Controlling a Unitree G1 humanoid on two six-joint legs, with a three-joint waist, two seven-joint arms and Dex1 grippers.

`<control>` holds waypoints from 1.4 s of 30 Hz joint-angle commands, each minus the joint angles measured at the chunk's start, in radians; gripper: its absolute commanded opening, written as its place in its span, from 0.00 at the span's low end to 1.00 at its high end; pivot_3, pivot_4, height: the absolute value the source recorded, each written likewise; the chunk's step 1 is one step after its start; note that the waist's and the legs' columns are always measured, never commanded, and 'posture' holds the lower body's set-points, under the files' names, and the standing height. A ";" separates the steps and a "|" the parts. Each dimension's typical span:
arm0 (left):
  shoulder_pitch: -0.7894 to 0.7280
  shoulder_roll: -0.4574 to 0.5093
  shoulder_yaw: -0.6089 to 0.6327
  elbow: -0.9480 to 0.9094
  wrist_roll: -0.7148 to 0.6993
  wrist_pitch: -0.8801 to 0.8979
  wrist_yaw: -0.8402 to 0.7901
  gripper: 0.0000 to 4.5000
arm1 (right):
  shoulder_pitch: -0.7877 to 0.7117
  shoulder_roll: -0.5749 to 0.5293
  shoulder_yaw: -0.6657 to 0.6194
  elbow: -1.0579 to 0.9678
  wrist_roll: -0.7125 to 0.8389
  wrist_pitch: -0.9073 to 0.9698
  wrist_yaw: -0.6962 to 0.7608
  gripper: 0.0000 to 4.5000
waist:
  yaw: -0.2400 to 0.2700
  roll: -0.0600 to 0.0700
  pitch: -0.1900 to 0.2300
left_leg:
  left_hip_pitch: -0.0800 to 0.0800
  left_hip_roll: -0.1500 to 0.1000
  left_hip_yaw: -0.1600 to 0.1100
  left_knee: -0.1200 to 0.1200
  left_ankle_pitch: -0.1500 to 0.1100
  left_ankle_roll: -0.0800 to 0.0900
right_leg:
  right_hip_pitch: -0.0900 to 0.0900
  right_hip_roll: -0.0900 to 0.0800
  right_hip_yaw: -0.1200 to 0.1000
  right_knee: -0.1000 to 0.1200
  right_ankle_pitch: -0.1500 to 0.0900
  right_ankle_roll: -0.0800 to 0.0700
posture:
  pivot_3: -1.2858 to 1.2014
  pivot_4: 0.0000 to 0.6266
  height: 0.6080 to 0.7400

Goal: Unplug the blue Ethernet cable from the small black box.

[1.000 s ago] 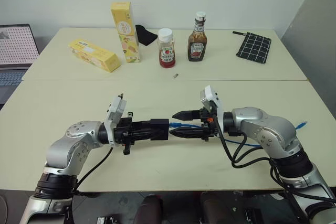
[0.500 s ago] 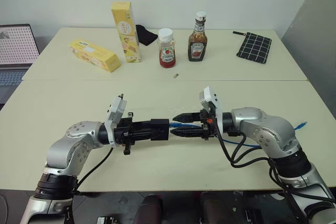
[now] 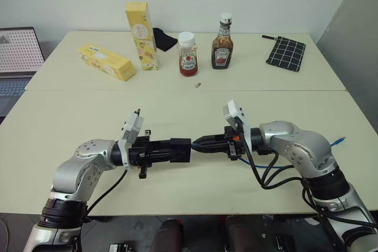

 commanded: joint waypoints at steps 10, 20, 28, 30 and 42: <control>0.039 0.058 0.061 -0.040 -0.039 0.022 -0.037 0.18 | -0.034 -0.105 0.011 0.045 -0.054 -0.018 0.137 0.02 | 0.000 0.000 0.000 | 0.000 0.000 0.000 0.000 0.000 0.000 | 0.000 0.000 0.000 0.000 0.000 0.000 | 0.52 0.24 1.00; 0.106 0.044 0.126 -0.069 -0.041 0.053 0.088 0.18 | -0.052 -0.065 -0.060 0.202 -0.169 -0.148 0.026 0.02 | 0.000 0.000 0.000 | 0.000 0.000 0.000 0.000 0.000 0.000 | 0.000 0.000 0.000 0.000 0.000 0.000 | 0.52 0.24 1.00; 0.128 0.014 0.149 -0.108 -0.008 0.096 0.277 0.18 | -0.111 0.093 -0.053 0.610 -0.492 -0.501 -0.317 0.02 | -0.002 0.000 0.000 | 0.000 0.000 0.001 -0.001 0.000 0.000 | -0.001 0.000 0.001 0.000 0.000 0.000 | 0.52 0.24 1.00; 0.121 0.000 0.153 -0.101 -0.002 0.087 0.315 0.18 | -0.120 0.120 -0.055 0.677 -0.533 -0.543 -0.355 0.02 | -0.002 0.000 0.000 | 0.000 0.001 0.001 -0.001 0.000 0.000 | -0.001 0.000 0.001 0.000 0.000 0.000 | 0.52 0.24 1.00; 0.130 -0.056 0.132 -0.004 0.211 -0.135 0.471 0.18 | -0.095 0.079 -0.126 0.532 -0.515 -0.499 -0.264 0.63 | 0.000 0.000 0.000 | 0.000 0.000 0.002 -0.001 0.000 0.000 | -0.001 -0.001 0.001 0.001 0.000 0.000 | 0.52 0.24 1.00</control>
